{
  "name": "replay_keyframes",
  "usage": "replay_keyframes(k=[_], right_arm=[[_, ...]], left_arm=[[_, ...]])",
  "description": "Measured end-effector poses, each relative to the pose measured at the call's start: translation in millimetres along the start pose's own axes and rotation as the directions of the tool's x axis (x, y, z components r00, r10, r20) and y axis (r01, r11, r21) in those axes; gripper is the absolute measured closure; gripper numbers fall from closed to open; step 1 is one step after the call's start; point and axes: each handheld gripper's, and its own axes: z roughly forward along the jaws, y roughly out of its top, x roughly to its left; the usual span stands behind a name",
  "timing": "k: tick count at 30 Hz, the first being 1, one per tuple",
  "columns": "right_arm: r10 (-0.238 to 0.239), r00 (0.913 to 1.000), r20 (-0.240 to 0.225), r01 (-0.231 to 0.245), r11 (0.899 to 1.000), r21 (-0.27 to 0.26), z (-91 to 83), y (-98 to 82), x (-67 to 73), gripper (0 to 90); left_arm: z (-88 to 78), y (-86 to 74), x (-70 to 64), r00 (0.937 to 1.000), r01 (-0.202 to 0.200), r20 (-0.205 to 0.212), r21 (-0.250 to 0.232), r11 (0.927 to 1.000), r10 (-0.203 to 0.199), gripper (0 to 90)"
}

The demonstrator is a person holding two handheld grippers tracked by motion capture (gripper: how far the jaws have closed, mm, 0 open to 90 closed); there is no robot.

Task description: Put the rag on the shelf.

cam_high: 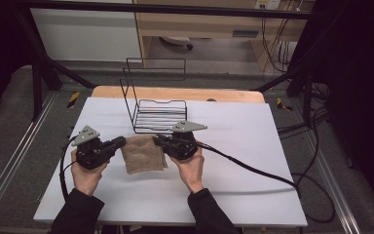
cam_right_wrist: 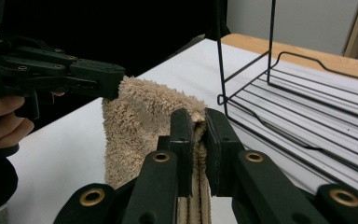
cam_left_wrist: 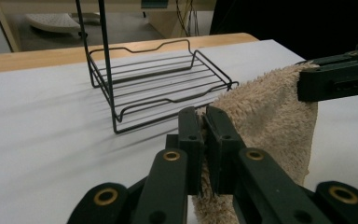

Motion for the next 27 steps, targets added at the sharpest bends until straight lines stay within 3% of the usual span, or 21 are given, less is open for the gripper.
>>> replay_keyframes(k=[27], right_arm=[[-0.013,0.9998,0.012,0.014,0.994,-0.110,-27.0,26.6,-6.0,82.7]], left_arm=[[2.9,36.9,-11.4,0.9991,-0.036,0.019,-0.085,0.9957,0.038,84.9]])
